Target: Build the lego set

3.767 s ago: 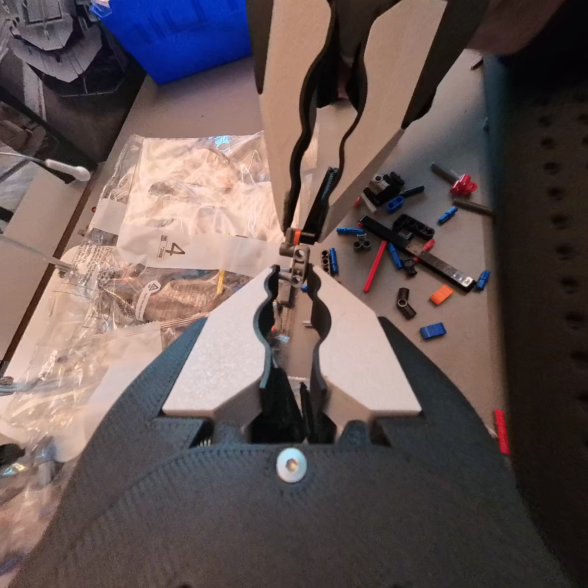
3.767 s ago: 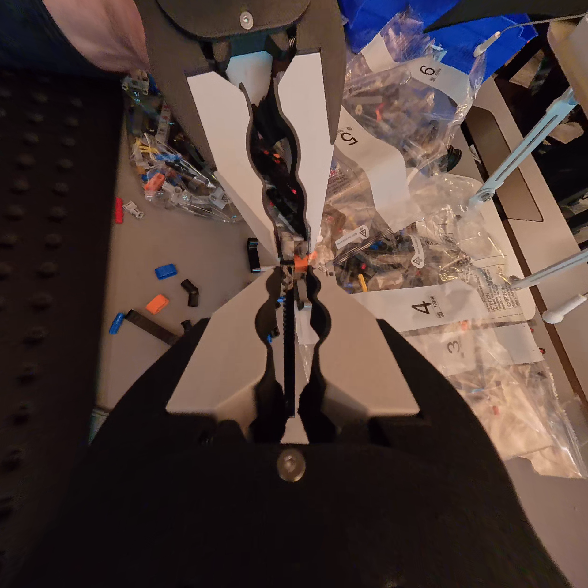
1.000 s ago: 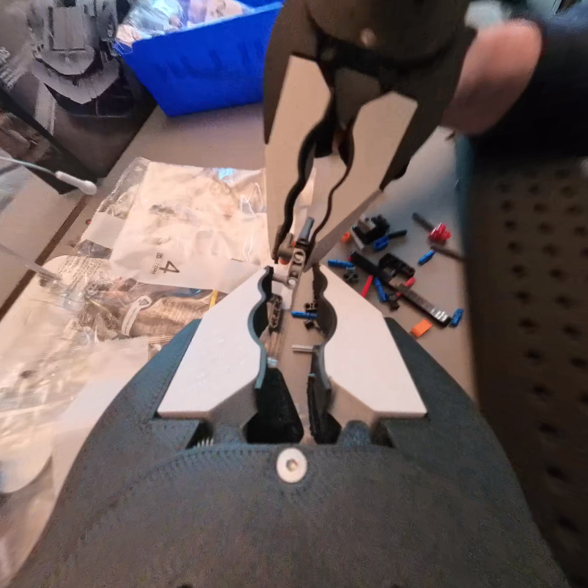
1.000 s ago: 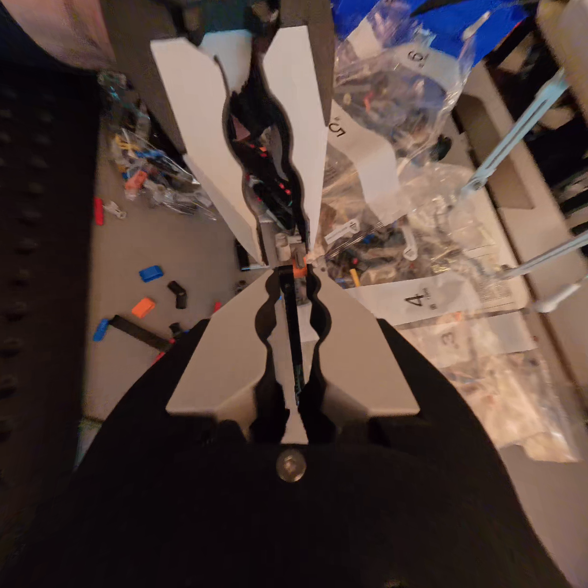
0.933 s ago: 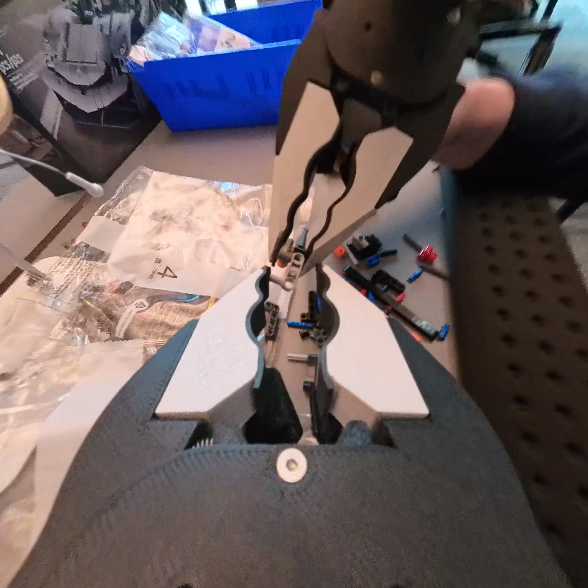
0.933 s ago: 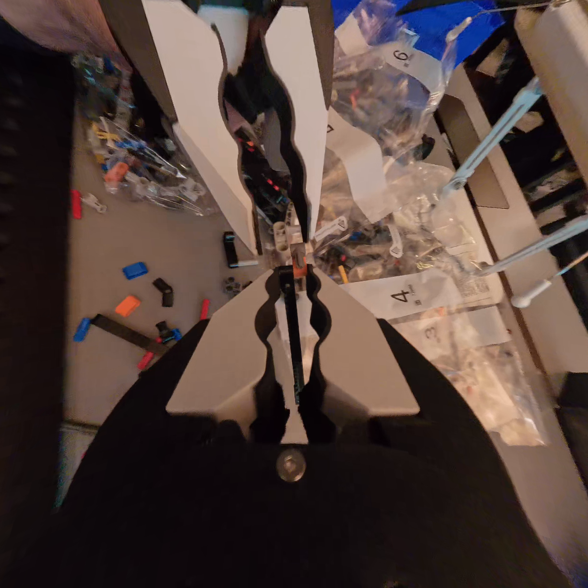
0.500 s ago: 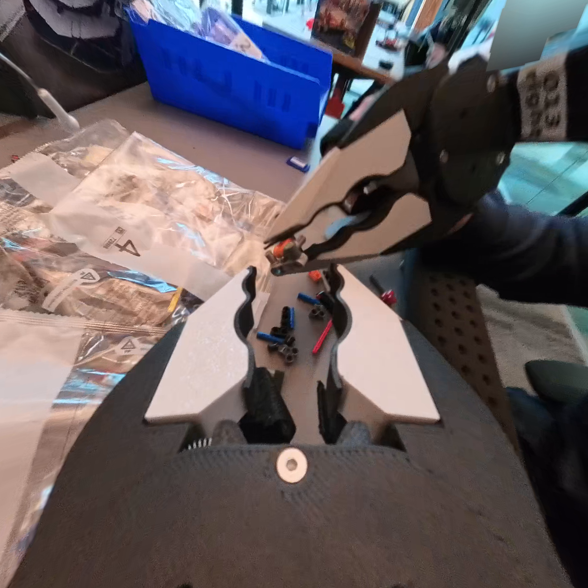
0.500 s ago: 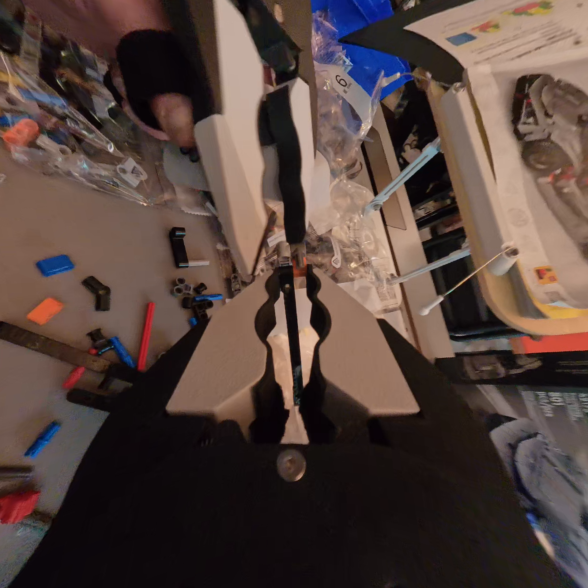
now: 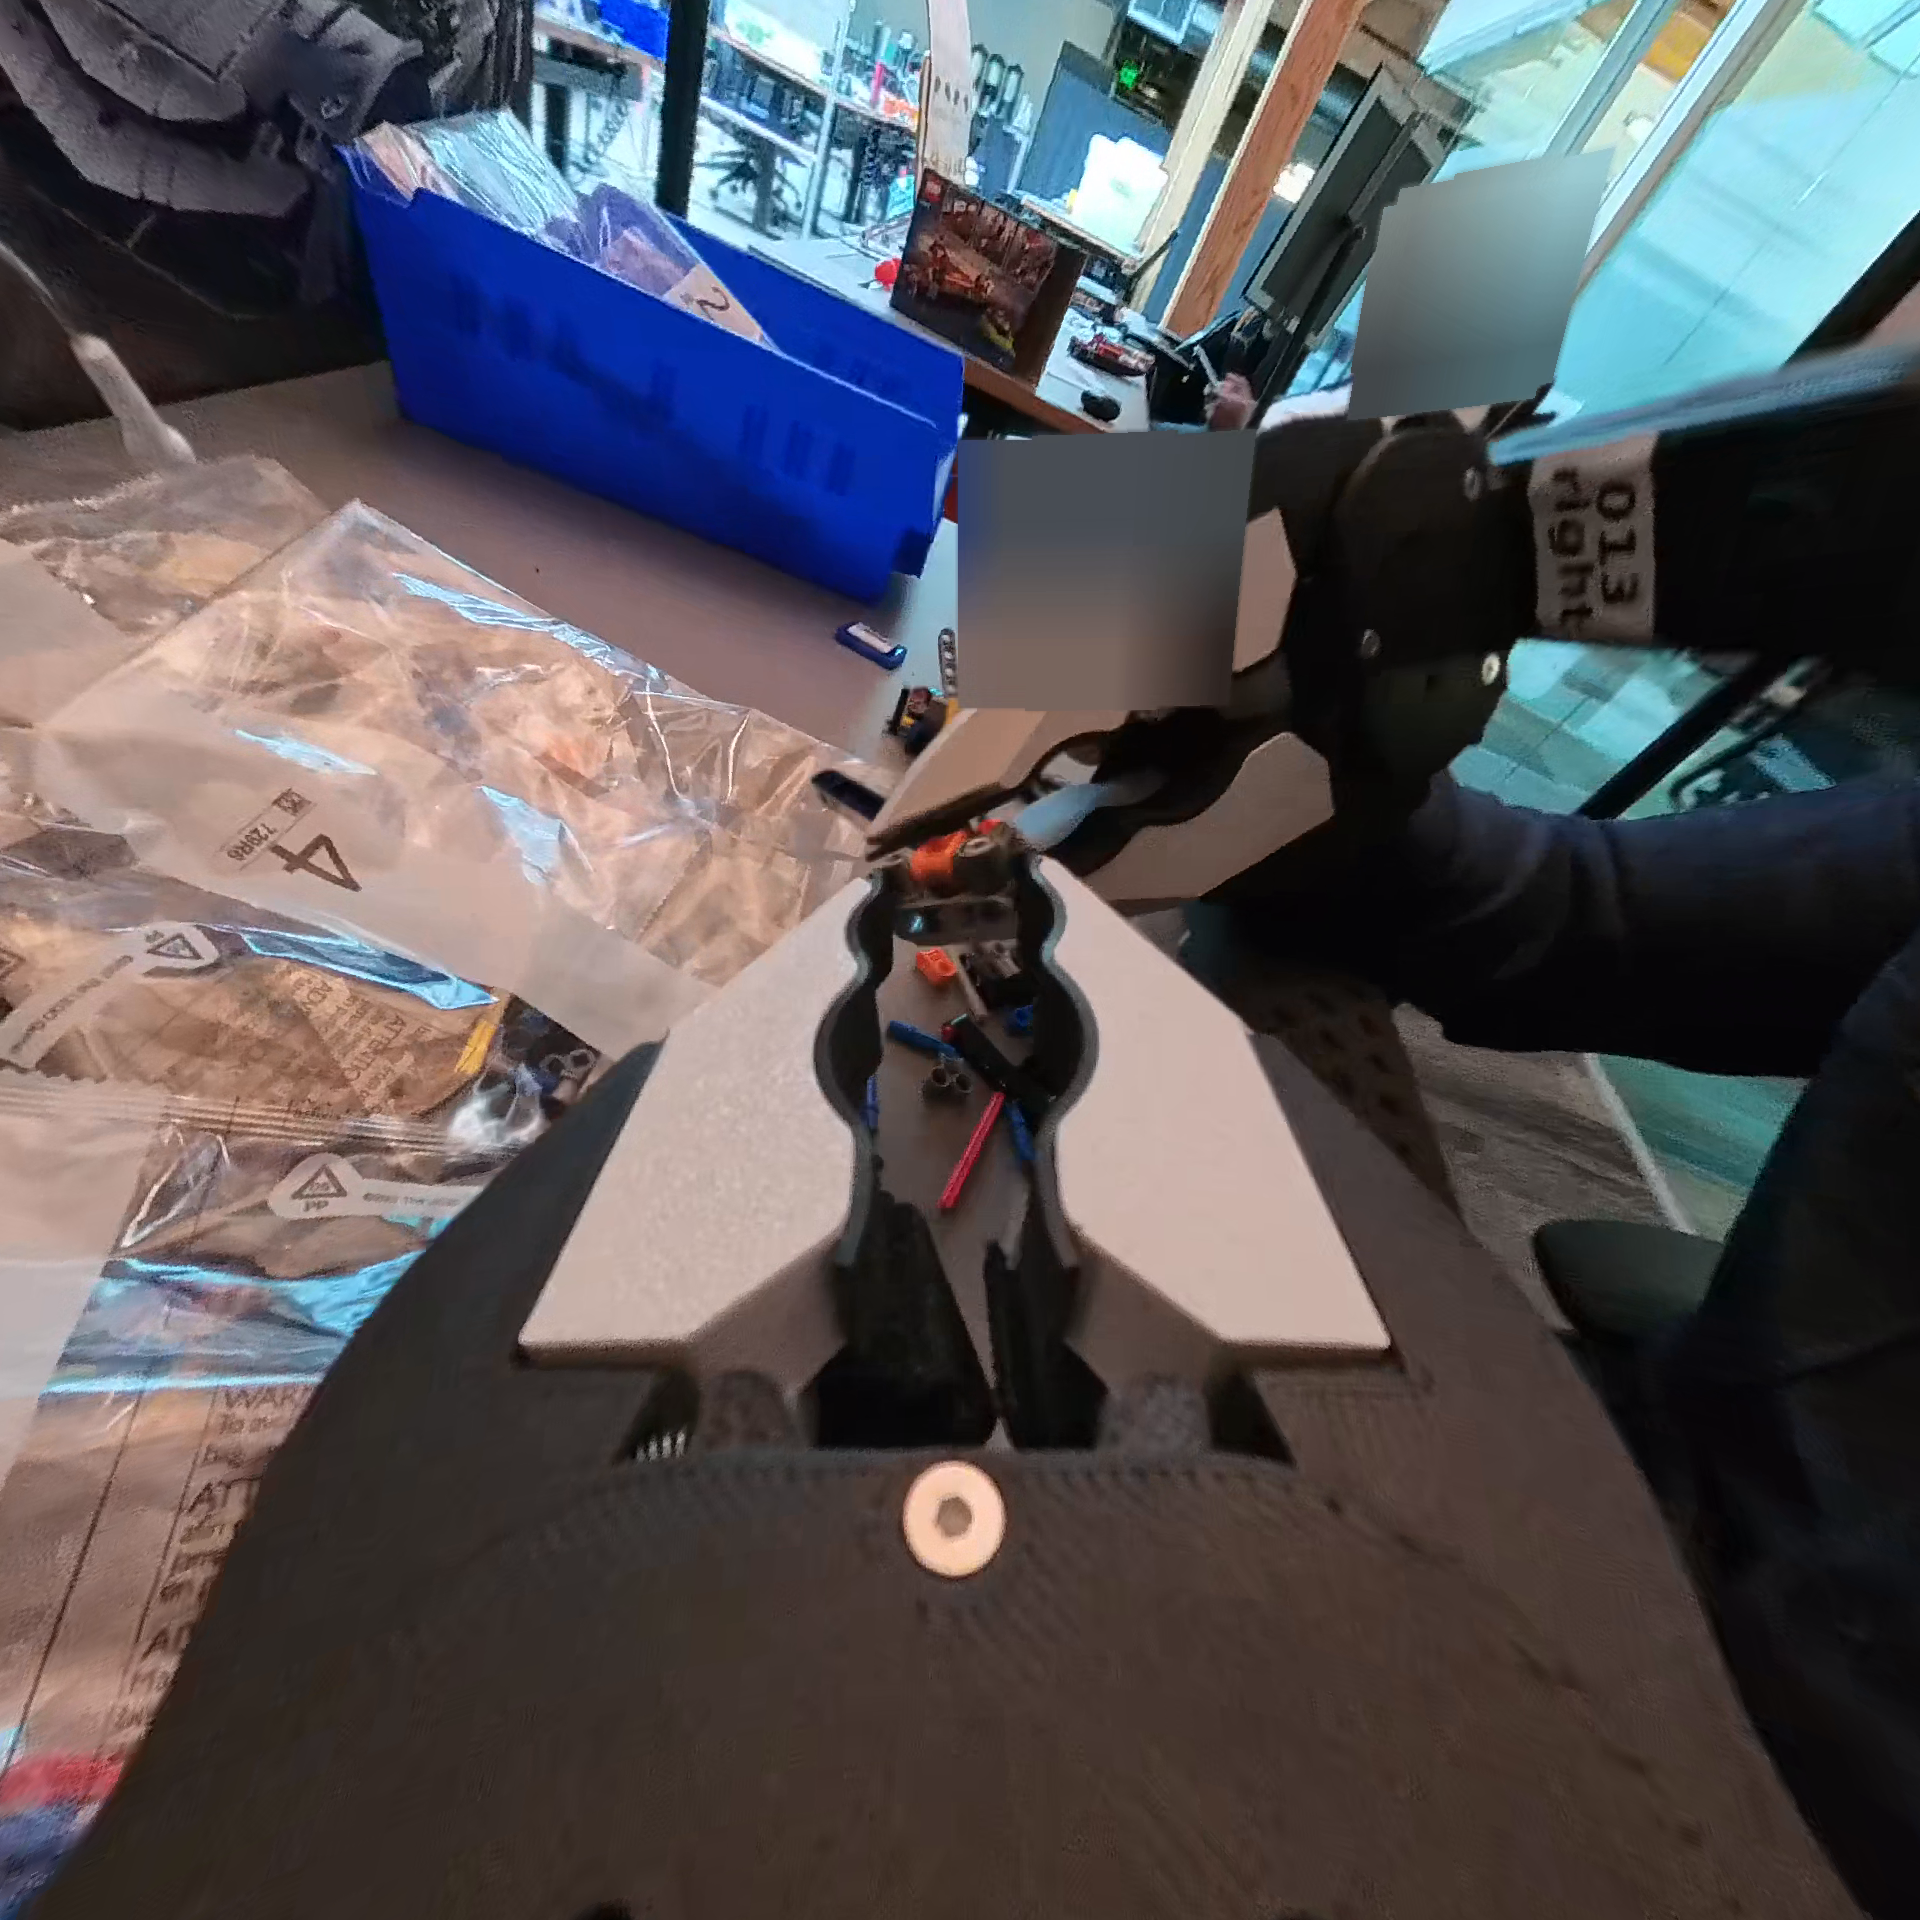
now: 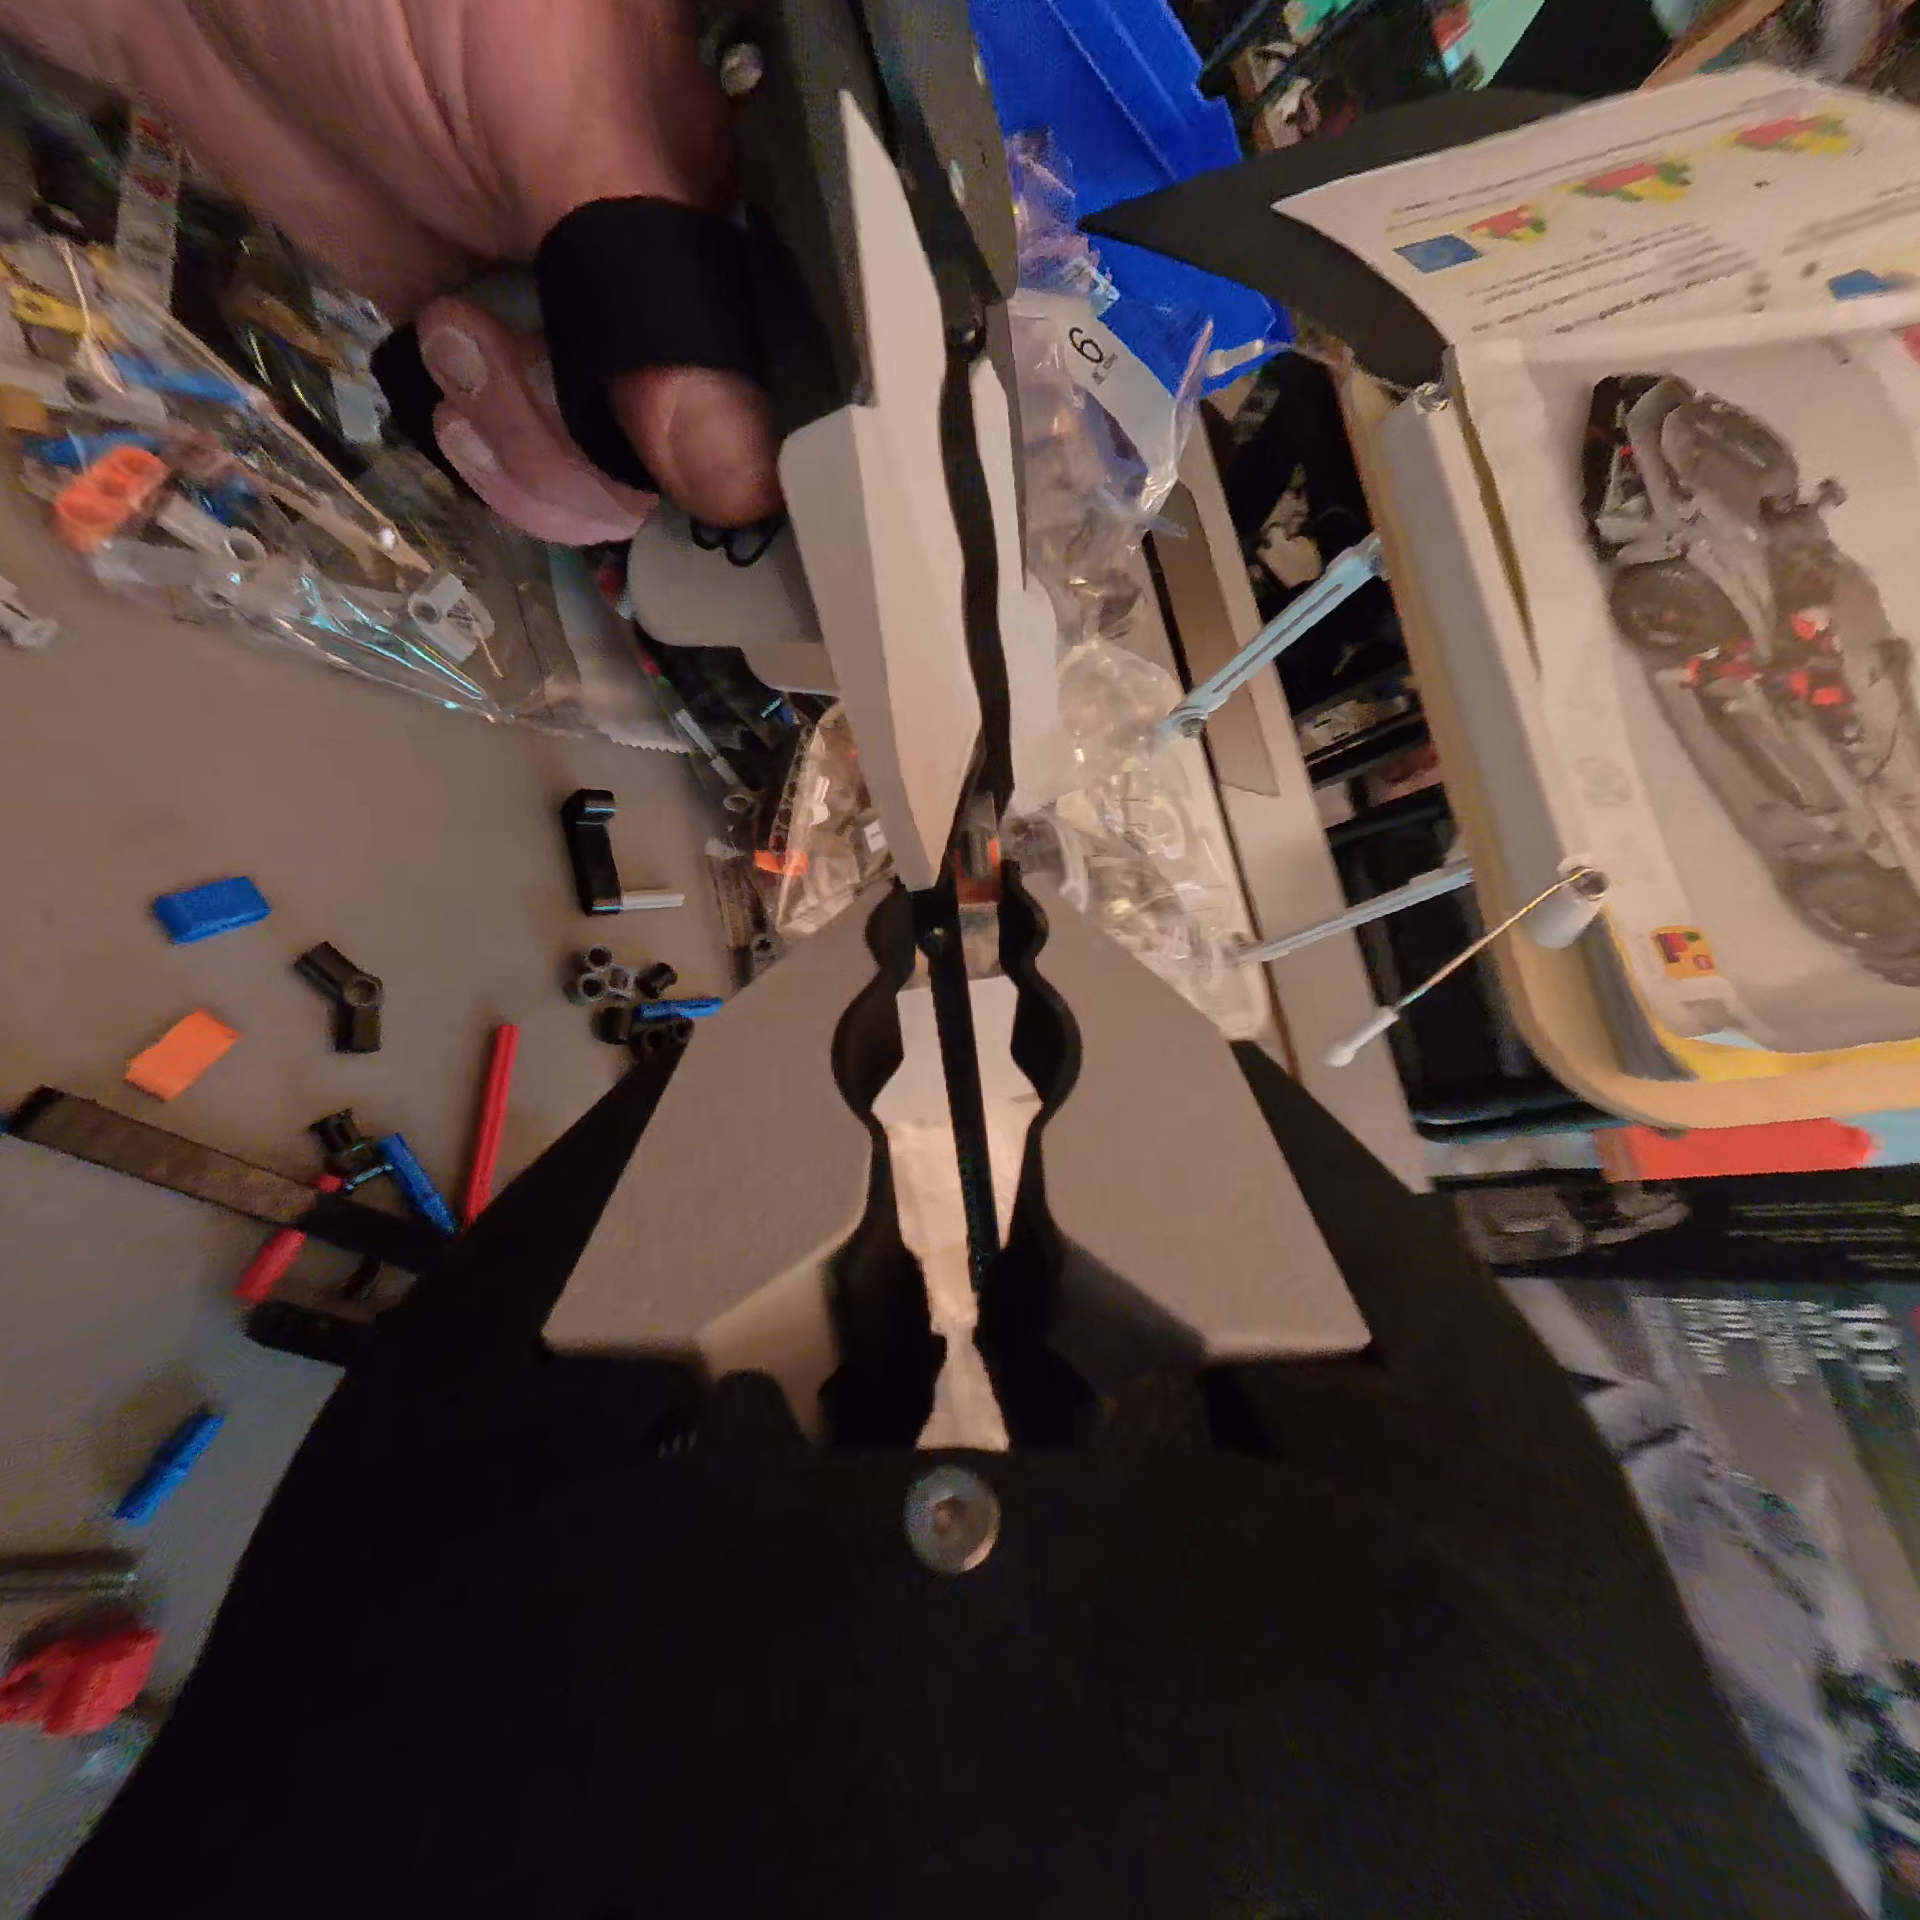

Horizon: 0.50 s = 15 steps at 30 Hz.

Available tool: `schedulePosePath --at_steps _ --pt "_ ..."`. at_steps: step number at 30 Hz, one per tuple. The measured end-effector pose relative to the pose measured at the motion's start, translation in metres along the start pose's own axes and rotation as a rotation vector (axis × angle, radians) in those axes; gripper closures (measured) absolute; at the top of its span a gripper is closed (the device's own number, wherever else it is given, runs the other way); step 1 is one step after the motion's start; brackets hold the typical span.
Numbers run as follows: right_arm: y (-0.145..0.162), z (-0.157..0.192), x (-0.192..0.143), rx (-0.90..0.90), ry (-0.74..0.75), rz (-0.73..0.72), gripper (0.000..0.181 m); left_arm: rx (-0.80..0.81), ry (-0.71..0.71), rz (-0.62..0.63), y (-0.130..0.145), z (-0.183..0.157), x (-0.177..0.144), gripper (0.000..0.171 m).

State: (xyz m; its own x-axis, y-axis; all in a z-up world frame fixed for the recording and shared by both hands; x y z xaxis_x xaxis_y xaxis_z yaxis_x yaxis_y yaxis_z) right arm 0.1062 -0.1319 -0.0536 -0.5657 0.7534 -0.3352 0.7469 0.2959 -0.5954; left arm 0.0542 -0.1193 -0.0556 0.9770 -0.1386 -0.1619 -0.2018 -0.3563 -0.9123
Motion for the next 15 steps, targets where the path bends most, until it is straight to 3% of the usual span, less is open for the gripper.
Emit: schedulePosePath --at_steps 4,15 --pt "0.001 -0.0048 -0.0002 0.198 -0.085 -0.032 0.168 0.068 -0.053 -0.003 -0.0042 -0.0018 0.0005 0.149" --pt "0.0022 -0.0008 -0.0005 0.363 -0.215 -0.055 0.168 0.248 -0.135 0.105 -0.002 -0.0077 0.0 0.15"
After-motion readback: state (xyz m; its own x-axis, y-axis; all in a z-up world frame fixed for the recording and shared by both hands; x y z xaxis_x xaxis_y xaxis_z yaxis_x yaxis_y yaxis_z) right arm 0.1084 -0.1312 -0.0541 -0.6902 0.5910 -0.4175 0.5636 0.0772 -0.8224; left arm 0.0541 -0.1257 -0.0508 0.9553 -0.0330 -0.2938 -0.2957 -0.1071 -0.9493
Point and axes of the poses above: each gripper's, where its closed fingertips meet, x out along the fingers, y out of its underside, z = x × y across the jaws, the point moved 4 cm from there along -x, back along the fingers, and after that the axes turned 7 degrees about y, right-handed, at the moved point
